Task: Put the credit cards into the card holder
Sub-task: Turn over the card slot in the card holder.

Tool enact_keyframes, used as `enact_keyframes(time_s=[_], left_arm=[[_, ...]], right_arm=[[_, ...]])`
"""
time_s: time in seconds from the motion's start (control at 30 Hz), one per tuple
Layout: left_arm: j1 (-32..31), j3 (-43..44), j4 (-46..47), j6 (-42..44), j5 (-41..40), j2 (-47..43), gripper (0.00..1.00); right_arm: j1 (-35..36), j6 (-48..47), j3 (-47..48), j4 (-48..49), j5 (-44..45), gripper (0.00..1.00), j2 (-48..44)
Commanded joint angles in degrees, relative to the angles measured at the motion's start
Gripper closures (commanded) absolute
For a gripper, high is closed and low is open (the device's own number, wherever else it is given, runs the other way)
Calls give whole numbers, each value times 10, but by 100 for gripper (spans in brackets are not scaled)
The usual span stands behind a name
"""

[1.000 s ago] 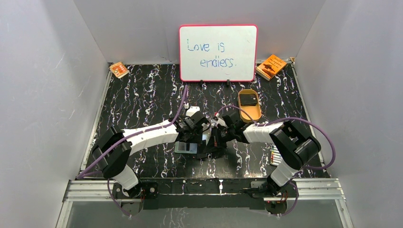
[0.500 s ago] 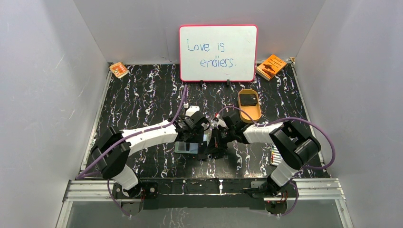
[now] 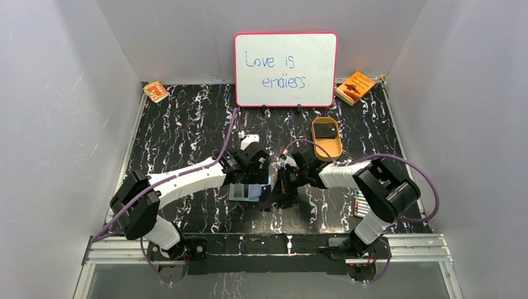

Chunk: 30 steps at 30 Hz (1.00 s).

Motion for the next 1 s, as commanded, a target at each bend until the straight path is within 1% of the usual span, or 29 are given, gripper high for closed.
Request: enact_keyframes(time_s=[0.0, 0.1, 0.3, 0.37, 0.5, 0.6, 0.7, 0.83, 0.97], left_arm=[[26, -18, 23, 17, 58, -3, 25], [39, -29, 33, 19, 76, -4, 27], [63, -45, 40, 22, 99, -3, 34], [64, -48, 42, 24, 101, -1, 35], [64, -51, 48, 21, 105, -3, 29], [64, -53, 57, 18, 105, -20, 23], [64, -52, 66, 19, 107, -31, 20], [64, -47, 65, 27, 117, -17, 19], [65, -49, 61, 27, 126, 0, 23]], right_arm=[[2, -10, 1, 10, -2, 100, -5], [2, -11, 2, 10, -3, 100, -6], [2, -11, 1, 9, -2, 100, -6], [2, -12, 1, 8, -3, 100, -6], [2, -12, 1, 7, -2, 100, -5], [2, -13, 3, 7, -3, 100, -4], [2, -15, 6, 5, -3, 100, -2], [2, -16, 8, 4, -3, 100, -1], [2, -16, 7, 2, -3, 100, -2]])
